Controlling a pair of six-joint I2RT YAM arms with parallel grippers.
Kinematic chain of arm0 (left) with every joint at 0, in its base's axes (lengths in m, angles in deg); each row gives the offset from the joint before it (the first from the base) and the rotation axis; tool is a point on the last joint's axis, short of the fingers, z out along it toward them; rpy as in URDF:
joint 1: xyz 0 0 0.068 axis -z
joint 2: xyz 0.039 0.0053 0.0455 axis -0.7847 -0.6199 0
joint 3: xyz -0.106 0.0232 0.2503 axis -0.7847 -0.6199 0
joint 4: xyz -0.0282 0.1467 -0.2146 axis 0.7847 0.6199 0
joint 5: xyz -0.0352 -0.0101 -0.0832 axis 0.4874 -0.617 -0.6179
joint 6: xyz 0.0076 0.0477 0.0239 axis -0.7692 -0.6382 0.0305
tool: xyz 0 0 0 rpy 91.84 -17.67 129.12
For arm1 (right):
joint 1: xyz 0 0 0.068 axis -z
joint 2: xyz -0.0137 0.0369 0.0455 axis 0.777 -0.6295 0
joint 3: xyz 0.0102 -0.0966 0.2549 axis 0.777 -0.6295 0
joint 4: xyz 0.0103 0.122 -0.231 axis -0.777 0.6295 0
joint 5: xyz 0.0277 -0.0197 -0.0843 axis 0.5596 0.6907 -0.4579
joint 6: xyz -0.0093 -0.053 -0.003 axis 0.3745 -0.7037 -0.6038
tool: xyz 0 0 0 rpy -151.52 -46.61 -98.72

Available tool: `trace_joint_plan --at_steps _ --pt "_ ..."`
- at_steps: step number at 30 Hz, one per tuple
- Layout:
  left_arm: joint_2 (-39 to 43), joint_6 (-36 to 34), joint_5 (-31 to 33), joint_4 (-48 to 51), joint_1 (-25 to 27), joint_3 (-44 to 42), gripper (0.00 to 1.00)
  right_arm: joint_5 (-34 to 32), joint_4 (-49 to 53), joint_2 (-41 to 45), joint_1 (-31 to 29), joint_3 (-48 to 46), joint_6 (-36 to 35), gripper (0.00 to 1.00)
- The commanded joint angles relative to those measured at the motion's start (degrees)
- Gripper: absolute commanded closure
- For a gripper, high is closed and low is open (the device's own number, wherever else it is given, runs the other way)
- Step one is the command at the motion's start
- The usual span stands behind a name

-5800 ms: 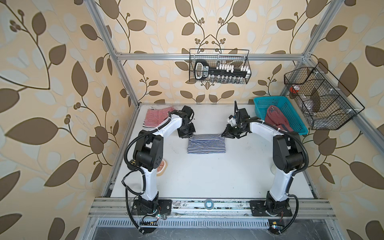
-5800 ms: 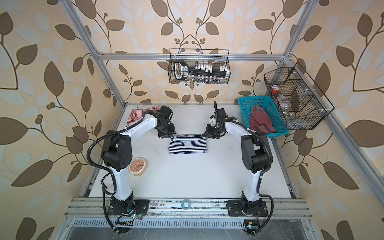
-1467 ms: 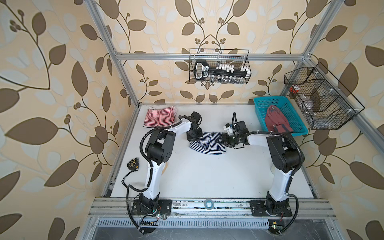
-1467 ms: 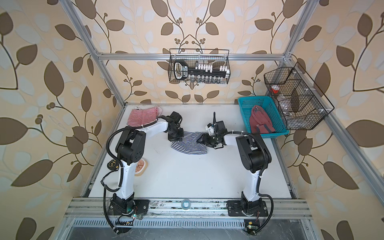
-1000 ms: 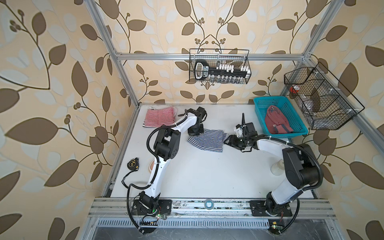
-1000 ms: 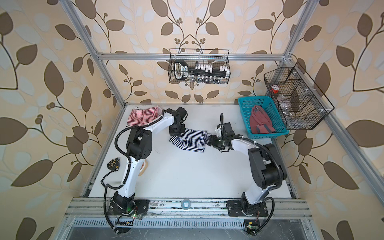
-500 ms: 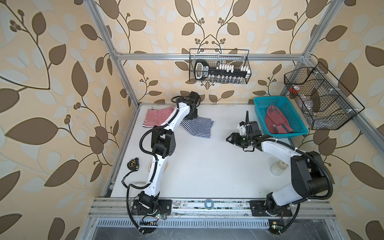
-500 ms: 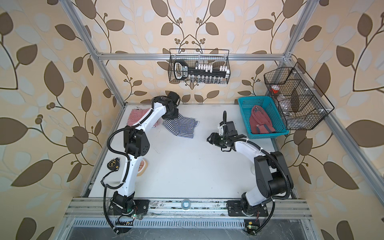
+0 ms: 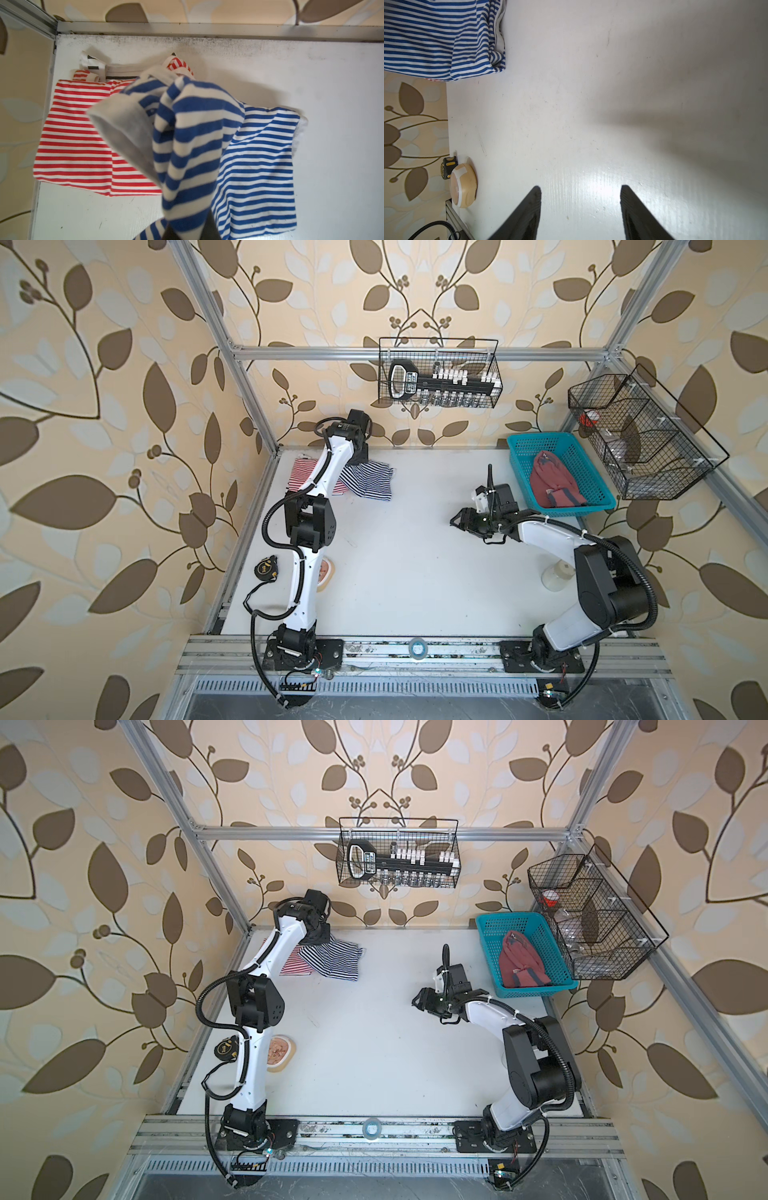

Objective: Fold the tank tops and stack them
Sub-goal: 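Carry the blue bundle with the left gripper onto the red striped top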

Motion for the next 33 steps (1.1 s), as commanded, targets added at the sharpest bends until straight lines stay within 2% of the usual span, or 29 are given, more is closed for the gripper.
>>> trace_joint_plan --at_steps 1,10,33 --pt "6.5 -1.5 1.6 -0.9 0.3 2.6 1.0 0.1 -0.9 -0.9 -0.5 -0.9 0.5 0.39" --pt "10.4 -3.0 3.5 -1.4 -1.4 2.6 1.0 0.4 -1.2 -1.1 -0.8 -1.0 0.4 0.39" --pt "12.5 -4.5 0.8 -2.4 -6.1 4.4 1.0 1.1 -1.8 -3.5 -1.5 -0.4 0.5 0.39"
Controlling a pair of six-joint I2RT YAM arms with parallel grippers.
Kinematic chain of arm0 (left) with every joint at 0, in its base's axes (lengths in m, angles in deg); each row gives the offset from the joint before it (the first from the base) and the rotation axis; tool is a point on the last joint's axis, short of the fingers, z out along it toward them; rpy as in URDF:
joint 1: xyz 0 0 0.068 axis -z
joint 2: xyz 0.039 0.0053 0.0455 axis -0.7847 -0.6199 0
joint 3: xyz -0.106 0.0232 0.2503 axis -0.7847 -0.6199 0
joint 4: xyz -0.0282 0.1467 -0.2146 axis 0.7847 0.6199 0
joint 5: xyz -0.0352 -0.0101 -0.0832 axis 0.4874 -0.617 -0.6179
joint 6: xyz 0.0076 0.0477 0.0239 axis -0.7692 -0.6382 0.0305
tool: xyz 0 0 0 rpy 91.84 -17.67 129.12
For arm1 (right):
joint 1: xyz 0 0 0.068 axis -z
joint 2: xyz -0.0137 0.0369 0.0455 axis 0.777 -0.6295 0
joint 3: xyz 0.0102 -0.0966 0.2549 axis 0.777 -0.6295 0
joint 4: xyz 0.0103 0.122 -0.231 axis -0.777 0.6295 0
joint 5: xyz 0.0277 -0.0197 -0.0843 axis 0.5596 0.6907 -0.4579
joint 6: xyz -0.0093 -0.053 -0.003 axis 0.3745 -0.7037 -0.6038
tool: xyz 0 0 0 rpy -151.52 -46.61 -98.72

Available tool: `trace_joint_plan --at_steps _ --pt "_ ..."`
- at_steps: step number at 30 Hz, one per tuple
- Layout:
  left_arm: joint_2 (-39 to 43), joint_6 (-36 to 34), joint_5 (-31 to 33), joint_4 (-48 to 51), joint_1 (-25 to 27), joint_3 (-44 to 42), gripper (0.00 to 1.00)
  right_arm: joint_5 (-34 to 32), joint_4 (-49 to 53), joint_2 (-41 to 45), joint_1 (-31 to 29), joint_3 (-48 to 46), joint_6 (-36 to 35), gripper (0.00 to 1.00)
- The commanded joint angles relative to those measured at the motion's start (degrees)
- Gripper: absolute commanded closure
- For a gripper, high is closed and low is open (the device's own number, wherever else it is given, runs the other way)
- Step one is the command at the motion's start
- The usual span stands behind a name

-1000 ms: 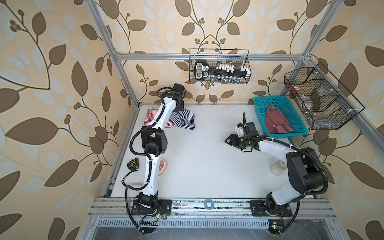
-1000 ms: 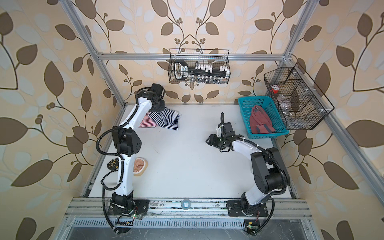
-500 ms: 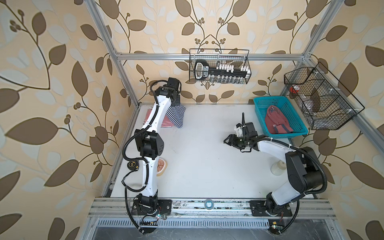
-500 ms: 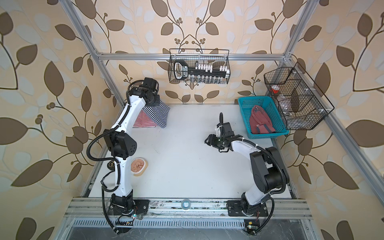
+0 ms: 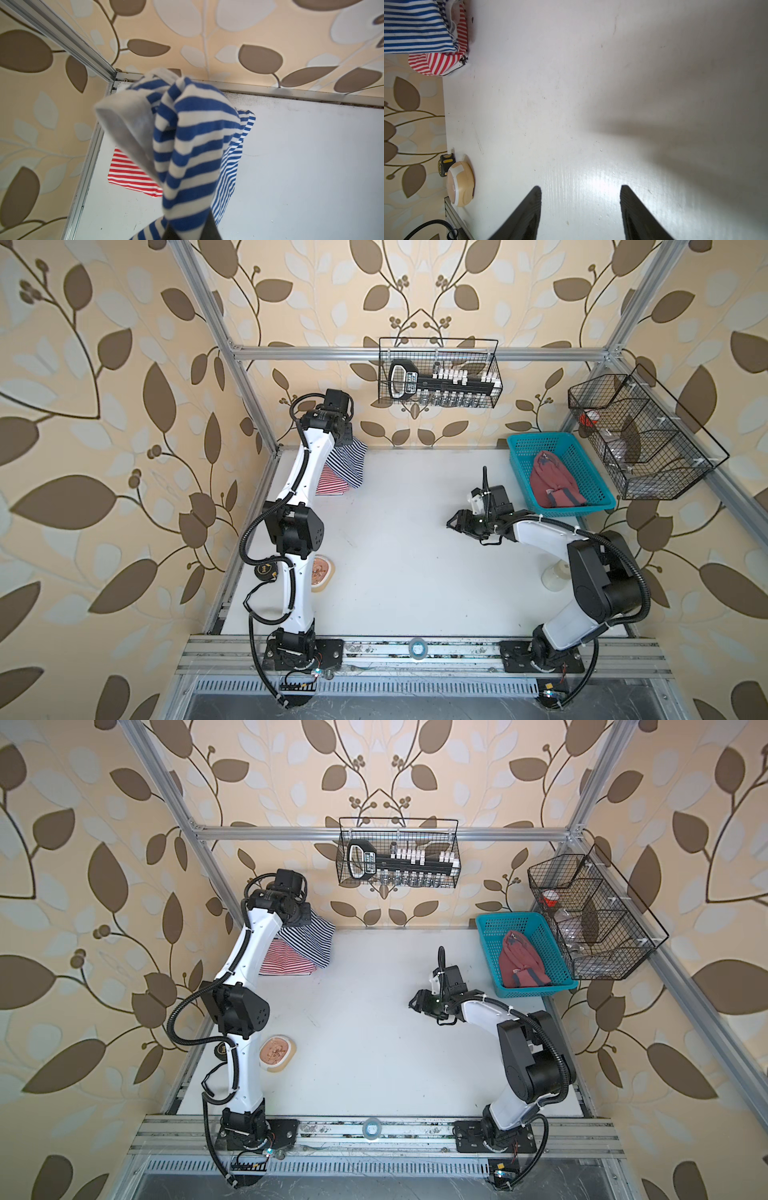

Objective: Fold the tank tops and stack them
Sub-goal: 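Carry the blue bundle with the left gripper onto the red striped top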

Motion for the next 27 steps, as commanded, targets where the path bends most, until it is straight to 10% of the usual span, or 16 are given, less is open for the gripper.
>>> trace_joint_plan --at_steps 1,27 --pt "4.6 -1.4 -0.3 -1.5 -1.8 1.2 1.0 0.8 -0.3 -1.2 -0.4 -0.4 0.3 0.39" --pt "-1.1 -5.9 -11.6 -14.8 -15.7 -13.5 1.0 0.2 2.1 -8.2 -2.5 4.4 -0.4 0.39"
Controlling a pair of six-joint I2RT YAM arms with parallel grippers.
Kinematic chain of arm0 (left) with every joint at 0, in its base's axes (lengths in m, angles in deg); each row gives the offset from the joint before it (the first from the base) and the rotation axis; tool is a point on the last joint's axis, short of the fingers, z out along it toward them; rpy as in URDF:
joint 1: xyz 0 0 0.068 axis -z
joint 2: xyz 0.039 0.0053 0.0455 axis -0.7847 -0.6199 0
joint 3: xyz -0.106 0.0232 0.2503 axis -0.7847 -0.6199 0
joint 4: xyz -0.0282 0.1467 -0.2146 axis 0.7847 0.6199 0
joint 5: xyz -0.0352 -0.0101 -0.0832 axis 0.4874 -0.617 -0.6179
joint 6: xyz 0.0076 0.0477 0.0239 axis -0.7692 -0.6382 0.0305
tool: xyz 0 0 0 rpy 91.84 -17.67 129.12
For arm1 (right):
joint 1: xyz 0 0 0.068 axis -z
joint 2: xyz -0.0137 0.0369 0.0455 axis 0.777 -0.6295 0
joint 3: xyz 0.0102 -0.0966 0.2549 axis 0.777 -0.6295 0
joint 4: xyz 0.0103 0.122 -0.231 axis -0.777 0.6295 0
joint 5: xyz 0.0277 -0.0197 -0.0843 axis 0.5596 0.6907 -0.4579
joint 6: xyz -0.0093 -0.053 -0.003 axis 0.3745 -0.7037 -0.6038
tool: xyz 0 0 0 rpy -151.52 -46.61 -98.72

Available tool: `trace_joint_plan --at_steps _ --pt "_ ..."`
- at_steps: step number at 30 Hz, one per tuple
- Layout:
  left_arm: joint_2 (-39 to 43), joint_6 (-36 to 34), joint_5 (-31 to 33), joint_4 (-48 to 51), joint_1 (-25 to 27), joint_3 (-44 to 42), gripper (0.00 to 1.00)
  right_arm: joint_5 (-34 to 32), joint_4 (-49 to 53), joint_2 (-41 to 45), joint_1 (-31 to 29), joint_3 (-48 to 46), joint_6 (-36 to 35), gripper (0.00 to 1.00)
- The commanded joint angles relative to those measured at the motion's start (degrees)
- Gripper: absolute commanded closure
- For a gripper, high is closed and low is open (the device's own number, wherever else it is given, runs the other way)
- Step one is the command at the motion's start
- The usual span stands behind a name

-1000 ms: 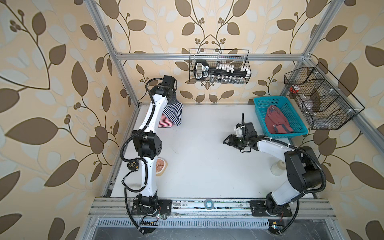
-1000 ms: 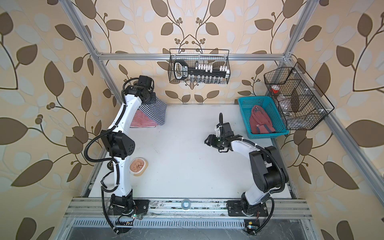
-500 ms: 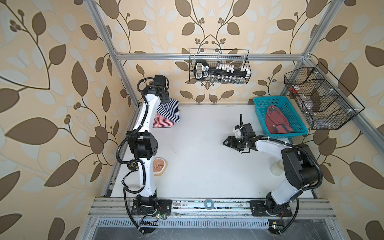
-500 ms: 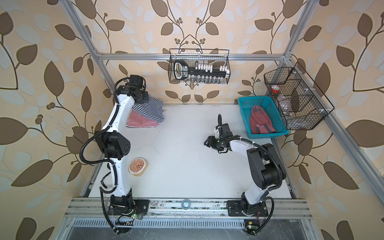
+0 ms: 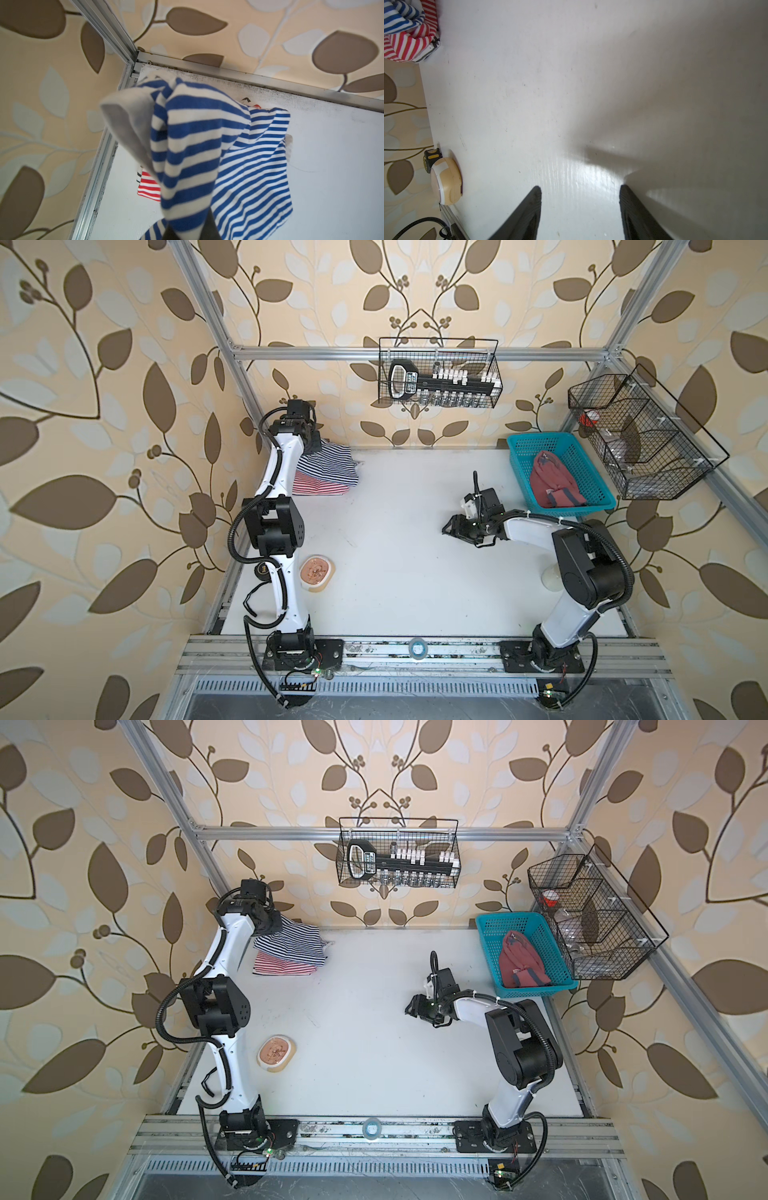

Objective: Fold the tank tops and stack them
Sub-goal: 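Carry the blue bundle with the left gripper onto the red striped top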

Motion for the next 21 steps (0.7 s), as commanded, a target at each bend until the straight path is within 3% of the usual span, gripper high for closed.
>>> trace_joint_plan --at_steps 1,8,11,13,21 --pt "-1.8 -1.7 -3.4 -5.2 -2.4 -1.6 1.0 -0.5 2.1 -1.9 -0.8 2.1 -0.3 0.39" --pt "-7.7 -0.9 -6.7 -7.2 -4.6 -1.7 1.0 -0.9 3.3 -3.5 -2.1 3.9 -0.2 0.39" --pt "-9.5 0.2 -5.9 -7.6 -5.4 -1.6 0.72 -1.1 3.8 -4.0 -2.4 4.3 -0.2 0.39" --pt "-10.1 0.9 -5.6 -7.6 -6.0 -1.7 0.47 -1.2 4.1 -4.1 -2.5 4.5 -0.2 0.39" --pt "-5.7 1.8 -2.8 -7.0 -7.3 -3.2 0.17 -1.5 5.0 -2.5 -3.1 5.9 -0.1 0.39"
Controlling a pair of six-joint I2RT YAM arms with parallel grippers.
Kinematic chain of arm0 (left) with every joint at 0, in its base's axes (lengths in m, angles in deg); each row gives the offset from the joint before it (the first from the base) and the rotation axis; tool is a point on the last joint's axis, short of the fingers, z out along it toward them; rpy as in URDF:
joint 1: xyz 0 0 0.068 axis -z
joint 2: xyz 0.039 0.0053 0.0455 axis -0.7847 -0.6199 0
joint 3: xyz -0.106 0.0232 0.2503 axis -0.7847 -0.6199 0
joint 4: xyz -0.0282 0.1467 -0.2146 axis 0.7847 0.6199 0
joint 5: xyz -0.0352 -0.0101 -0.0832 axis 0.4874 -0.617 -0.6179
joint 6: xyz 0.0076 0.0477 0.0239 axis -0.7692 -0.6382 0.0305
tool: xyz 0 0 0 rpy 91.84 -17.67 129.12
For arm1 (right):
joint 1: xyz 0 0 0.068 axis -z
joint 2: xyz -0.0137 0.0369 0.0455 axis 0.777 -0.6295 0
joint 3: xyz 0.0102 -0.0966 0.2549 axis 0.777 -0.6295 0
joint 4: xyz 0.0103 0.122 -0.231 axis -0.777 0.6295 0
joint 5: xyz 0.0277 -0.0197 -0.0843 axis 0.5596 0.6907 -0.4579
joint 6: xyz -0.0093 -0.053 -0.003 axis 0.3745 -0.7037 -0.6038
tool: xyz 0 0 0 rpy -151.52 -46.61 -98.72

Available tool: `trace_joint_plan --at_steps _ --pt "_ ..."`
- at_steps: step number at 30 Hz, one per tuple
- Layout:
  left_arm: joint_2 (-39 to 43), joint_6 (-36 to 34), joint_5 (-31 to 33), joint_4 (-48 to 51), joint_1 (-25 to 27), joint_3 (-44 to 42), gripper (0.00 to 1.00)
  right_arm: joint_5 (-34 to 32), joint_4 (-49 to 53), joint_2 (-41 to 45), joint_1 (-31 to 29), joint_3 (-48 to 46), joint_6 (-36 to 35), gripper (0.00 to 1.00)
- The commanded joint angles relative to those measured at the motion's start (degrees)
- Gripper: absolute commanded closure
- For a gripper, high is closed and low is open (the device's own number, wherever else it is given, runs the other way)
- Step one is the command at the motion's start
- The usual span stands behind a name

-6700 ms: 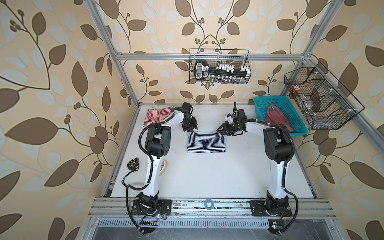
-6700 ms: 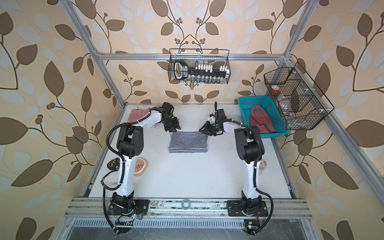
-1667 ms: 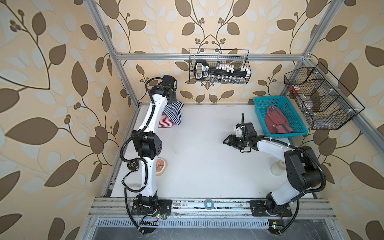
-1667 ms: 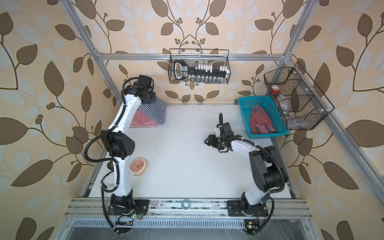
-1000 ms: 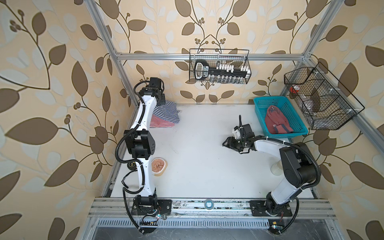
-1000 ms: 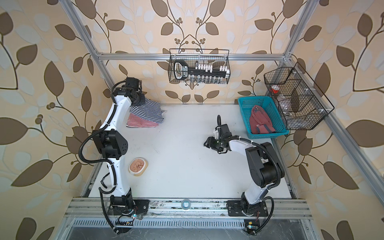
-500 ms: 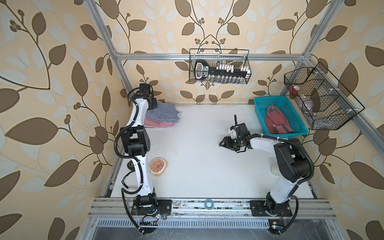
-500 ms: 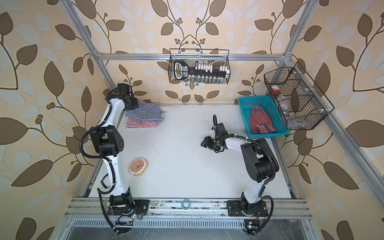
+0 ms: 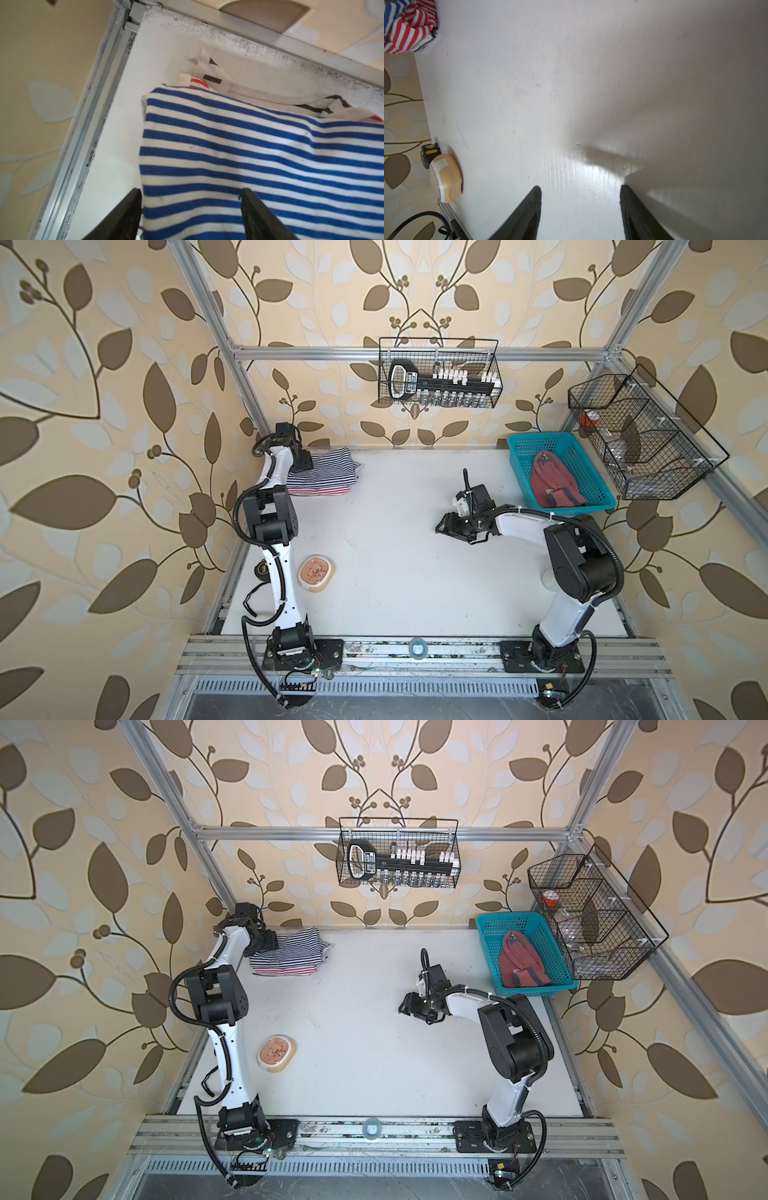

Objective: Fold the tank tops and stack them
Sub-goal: 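Carry the blue bundle with the left gripper onto the red striped top, then release the blue top on the stack while the right gripper reaches into the teal basket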

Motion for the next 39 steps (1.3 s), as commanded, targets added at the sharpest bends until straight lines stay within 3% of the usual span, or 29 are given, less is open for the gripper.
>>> trace_joint_plan --at_steps 1,3,11,13,16,19,27,35,39 --pt "6.8 0.2 1.3 -0.4 -0.7 -0.9 0.14 -1.4 2.0 0.9 -0.5 1.9 -0.1 0.39" --pt "9.1 0.6 0.5 -0.3 -0.7 -0.9 0.02 -1.9 2.0 3.0 -0.5 2.0 -0.2 0.39" --pt "22.0 4.3 -4.6 -1.6 -0.6 -3.9 0.04 -7.1 10.6 12.5 3.9 9.2 -6.0 0.4" --pt "25.9 7.0 -8.9 -3.7 -0.7 -6.0 0.09 -11.0 14.8 14.1 7.0 12.9 -8.6 0.42" --pt "30.4 14.3 -16.7 -8.1 -0.4 -10.9 0.27 -17.2 19.9 14.9 12.0 19.0 -12.2 0.44" --pt "33.4 18.6 -20.0 -10.5 2.3 -14.8 0.38 -25.7 23.7 14.3 16.4 23.5 -16.1 0.45" --pt "36.9 17.9 -16.8 -11.0 14.3 -22.5 0.36 -40.2 20.8 9.4 23.0 25.1 -23.5 0.49" --pt "38.6 17.5 -16.8 -10.8 17.8 -28.1 0.35 -51.7 12.9 2.1 24.0 24.8 -29.6 0.49" --pt "39.4 17.2 -16.3 -10.2 18.4 -29.0 0.34 -52.4 10.0 -1.0 26.0 25.0 -30.4 0.48"
